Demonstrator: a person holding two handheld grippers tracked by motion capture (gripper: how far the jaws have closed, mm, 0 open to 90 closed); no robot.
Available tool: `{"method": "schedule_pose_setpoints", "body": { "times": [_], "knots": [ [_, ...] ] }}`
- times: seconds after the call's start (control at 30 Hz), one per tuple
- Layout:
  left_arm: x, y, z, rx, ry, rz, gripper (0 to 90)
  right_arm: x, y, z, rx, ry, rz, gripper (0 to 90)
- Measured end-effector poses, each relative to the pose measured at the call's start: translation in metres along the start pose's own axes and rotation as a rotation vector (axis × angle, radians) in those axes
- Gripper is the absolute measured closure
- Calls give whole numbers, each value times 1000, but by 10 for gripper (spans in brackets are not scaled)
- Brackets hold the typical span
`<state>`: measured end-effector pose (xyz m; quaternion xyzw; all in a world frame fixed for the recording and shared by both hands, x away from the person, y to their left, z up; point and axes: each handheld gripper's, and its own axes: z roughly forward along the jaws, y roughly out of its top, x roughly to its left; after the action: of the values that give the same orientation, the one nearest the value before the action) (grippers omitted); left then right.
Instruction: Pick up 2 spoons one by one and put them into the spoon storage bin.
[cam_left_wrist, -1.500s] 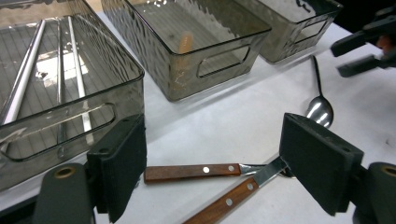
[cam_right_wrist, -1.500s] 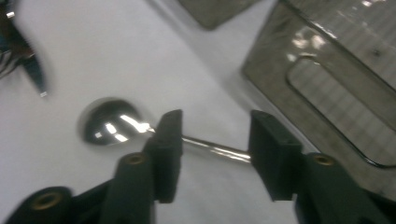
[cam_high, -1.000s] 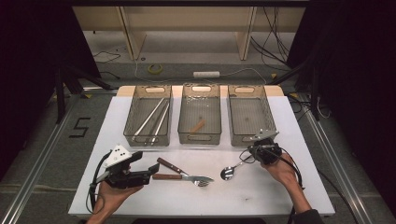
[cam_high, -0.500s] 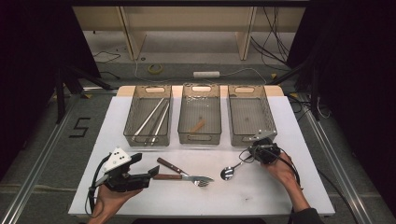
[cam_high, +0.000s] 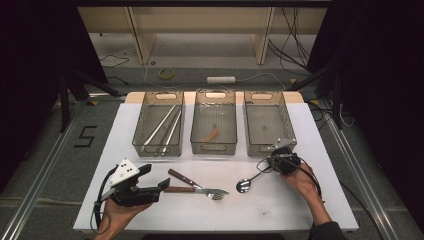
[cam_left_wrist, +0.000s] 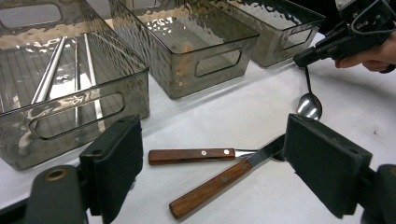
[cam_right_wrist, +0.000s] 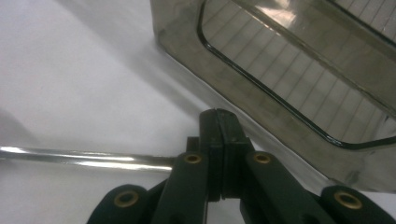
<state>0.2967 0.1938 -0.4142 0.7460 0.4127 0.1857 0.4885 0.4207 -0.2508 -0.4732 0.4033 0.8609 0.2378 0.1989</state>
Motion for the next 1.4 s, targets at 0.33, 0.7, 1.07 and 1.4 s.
{"method": "schedule_pose_setpoints", "body": {
  "times": [0.33,0.7,1.07,1.4],
  "knots": [
    [-1,0,-1,-1,1,1,194,-3,-2,0,21,11,18,900],
    [-3,-1,-2,-2,0,7,194,-3,-11,-11,64,18,63,900],
    [-4,-1,-3,-2,-3,9,194,5,-25,-26,104,36,83,900],
    [-4,-1,-2,-1,-6,14,194,16,-34,-38,153,58,89,900]
  ]
}}
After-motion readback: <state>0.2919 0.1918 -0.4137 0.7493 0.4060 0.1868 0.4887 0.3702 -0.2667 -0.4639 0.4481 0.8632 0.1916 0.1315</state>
